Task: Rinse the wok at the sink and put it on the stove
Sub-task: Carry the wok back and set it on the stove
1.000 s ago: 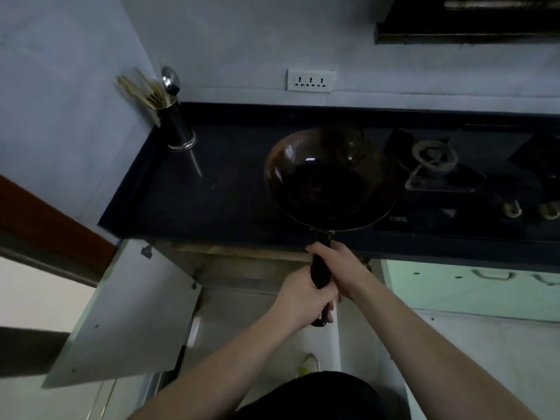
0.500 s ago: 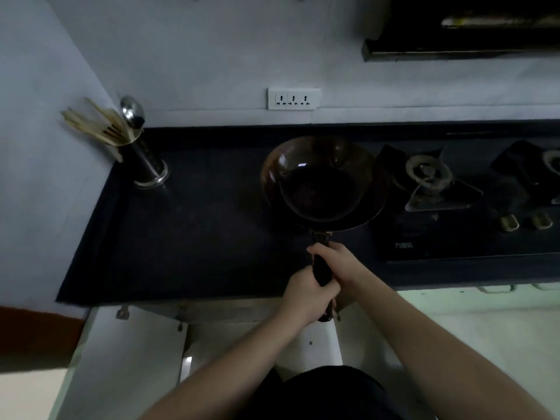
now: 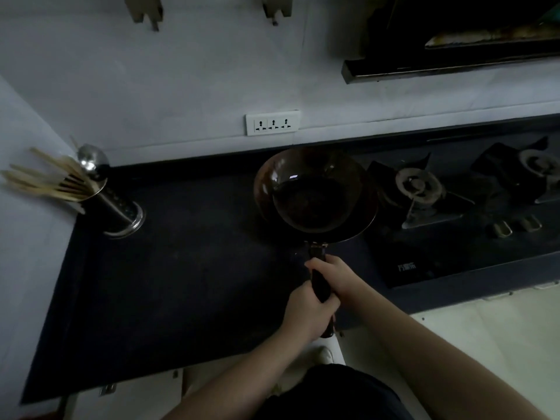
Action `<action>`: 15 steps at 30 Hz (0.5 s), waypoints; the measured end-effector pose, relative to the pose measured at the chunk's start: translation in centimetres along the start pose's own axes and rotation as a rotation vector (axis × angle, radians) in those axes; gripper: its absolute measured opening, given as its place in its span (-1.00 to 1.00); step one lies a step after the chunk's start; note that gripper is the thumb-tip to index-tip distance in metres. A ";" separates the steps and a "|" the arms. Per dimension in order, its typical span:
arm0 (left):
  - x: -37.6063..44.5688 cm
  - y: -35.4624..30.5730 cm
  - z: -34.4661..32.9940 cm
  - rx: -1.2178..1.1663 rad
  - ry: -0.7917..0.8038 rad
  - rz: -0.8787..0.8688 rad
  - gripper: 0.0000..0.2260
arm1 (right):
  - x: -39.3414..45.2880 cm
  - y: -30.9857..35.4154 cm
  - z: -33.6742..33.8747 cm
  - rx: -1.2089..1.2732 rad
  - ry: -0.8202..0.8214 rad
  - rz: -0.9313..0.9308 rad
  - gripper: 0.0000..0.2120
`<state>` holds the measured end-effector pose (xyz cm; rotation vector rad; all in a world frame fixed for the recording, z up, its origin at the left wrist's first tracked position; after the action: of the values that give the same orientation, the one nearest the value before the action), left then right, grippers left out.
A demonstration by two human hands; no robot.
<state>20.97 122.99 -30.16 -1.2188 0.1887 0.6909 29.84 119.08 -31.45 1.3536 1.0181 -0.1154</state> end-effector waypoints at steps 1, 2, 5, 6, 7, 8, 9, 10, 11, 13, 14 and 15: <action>0.4 -0.2 -0.1 0.019 -0.008 -0.002 -0.86 | 0.3 0.2 0.2 0.000 0.005 -0.005 -0.90; 0.7 -0.3 -0.2 0.039 -0.016 -0.005 -0.86 | 0.6 0.3 0.5 -0.005 0.011 -0.010 -0.90; 1.5 -0.9 -1.0 0.045 -0.023 -0.011 -0.86 | 1.5 0.6 1.4 -0.020 0.039 -0.038 -0.83; 1.9 -1.0 -1.3 0.035 -0.014 -0.006 -0.87 | 1.8 0.8 1.6 -0.031 0.045 -0.042 -0.79; 2.4 -1.1 -1.7 0.022 0.000 0.004 -0.88 | 2.2 1.0 2.0 -0.046 0.048 -0.045 -0.77; 2.8 -1.3 -2.1 0.002 0.016 0.014 -0.90 | 2.6 1.2 2.3 -0.068 0.052 -0.046 -0.77; 3.3 -1.4 -2.6 -0.020 0.033 0.020 -0.90 | 3.1 1.5 2.7 -0.093 0.057 -0.045 -0.79; 3.7 -1.7 -3.0 -0.041 0.047 0.018 -0.87 | 3.5 1.9 3.2 -0.121 0.063 -0.043 -0.81; 4.0 -2.0 -3.4 -0.051 0.064 0.013 -0.81 | 3.8 2.2 3.7 -0.141 0.065 -0.046 -0.82; 4.5 -2.5 -4.3 -0.064 0.115 0.009 -0.73 | 4.4 2.9 4.8 -0.161 0.070 -0.054 -0.85; 4.6 -2.8 -4.8 -0.075 0.141 0.016 -0.72 | 4.7 3.1 5.3 -0.166 0.074 -0.054 -0.86; 4.7 -2.9 -5.1 -0.083 0.159 0.026 -0.71 | 4.9 3.3 5.7 -0.166 0.080 -0.056 -0.86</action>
<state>27.54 119.67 -31.97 -1.3535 0.3109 0.6296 37.81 117.55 -32.91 1.1866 1.1084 -0.0185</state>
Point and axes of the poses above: each hand's wrist, its own x-axis towards the middle knuckle, its own z-axis out of the back of the hand, y = z × x, the point moved 10 cm from there along x, towards the middle knuckle, and after that the axes turned 12 degrees about x, right-handed, at the moved point
